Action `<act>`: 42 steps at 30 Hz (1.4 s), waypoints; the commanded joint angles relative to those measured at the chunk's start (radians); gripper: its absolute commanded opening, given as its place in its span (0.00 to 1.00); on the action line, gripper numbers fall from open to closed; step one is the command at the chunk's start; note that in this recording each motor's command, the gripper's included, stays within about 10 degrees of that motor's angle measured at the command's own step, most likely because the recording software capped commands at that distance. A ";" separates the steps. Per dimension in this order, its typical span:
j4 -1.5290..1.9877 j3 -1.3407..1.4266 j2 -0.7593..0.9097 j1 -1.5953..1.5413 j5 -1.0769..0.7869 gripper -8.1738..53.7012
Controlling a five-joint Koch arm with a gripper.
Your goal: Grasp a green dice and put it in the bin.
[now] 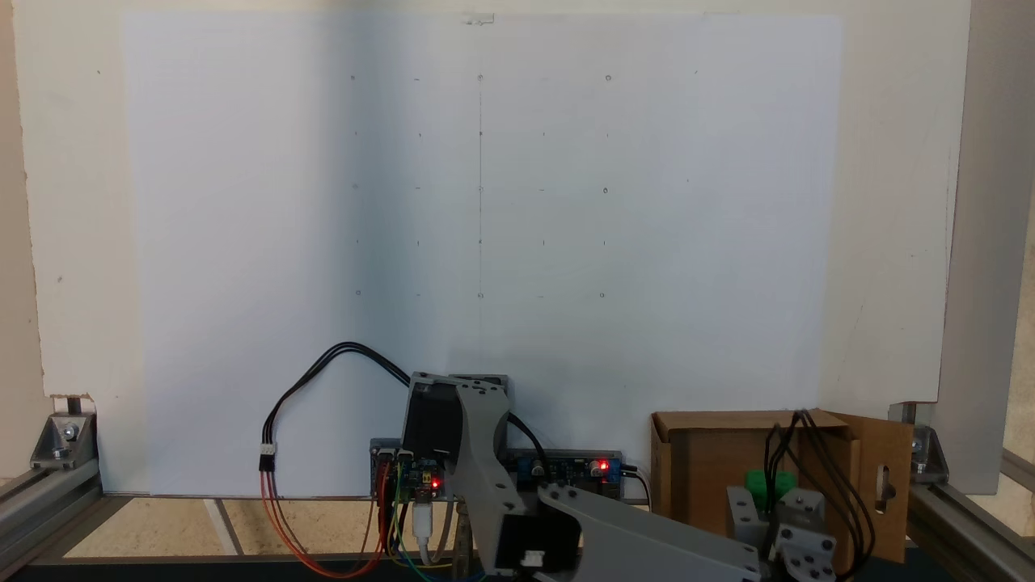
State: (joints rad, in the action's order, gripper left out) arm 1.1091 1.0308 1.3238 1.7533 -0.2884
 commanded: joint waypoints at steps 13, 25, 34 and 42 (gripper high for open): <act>-0.163 -0.061 -0.126 0.100 -0.127 0.86; -0.288 -0.064 0.316 -0.517 0.299 0.85; -0.290 0.025 0.486 -1.165 0.337 0.85; -0.567 0.578 0.761 -1.644 0.334 0.86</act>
State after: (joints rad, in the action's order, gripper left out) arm 0.6565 1.5984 2.0249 0.1411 0.0061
